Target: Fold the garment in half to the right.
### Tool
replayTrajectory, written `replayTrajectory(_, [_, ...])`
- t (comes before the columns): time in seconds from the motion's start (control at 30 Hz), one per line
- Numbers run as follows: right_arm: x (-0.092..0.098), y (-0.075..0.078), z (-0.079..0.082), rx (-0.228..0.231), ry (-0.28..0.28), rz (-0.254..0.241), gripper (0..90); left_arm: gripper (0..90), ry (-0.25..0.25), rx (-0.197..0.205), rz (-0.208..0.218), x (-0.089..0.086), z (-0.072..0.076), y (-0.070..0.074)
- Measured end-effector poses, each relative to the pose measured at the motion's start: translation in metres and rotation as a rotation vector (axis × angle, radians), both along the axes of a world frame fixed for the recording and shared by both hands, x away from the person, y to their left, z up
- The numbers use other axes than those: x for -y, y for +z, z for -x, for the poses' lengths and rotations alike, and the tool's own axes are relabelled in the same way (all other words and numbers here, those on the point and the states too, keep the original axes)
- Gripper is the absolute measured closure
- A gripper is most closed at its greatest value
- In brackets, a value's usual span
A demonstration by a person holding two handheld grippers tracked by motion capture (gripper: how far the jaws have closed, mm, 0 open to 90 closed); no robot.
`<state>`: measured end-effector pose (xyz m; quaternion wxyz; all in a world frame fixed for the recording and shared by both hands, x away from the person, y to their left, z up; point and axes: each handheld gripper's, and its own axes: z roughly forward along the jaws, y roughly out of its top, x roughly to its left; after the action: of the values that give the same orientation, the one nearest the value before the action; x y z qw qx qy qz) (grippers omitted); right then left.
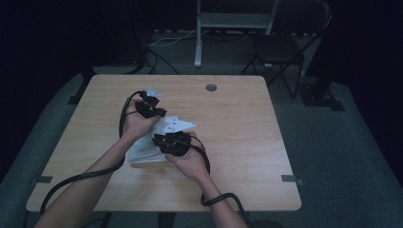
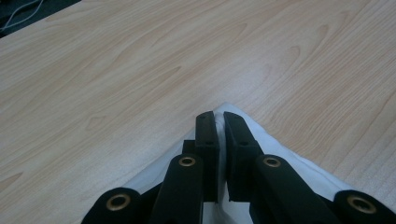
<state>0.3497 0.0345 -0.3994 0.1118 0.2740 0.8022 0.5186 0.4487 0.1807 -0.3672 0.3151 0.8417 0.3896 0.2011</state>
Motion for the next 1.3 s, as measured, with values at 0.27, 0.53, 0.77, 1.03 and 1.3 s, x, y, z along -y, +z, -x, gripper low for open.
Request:
replayTrajectory(0.27, [0.0035,-0.0024,0.0003,-0.003,-0.004,0.005,78.2,85.4,-0.007,0.005,0.005,0.0037,0.0003,-0.0029])
replayTrajectory(0.53, [0.0057,-0.005,0.0009,-0.01,-0.007,0.008,78.1,85.4,-0.019,0.005,0.003,0.007,0.0005,-0.0056])
replayTrajectory(0.77, [0.006,-0.0052,0.001,-0.01,-0.006,0.009,78.1,85.4,-0.019,0.005,0.001,0.0068,0.0001,-0.0058])
replayTrajectory(1.03, [0.0065,-0.0063,0.0016,-0.014,-0.01,0.011,78.1,85.4,-0.018,0.005,0.001,0.0079,0.0,-0.0069])
replayTrajectory(1.3, [0.0089,-0.0089,0.0016,-0.019,-0.011,0.011,78.1,85.4,-0.021,0.001,0.002,0.0101,-0.0002,-0.0089])
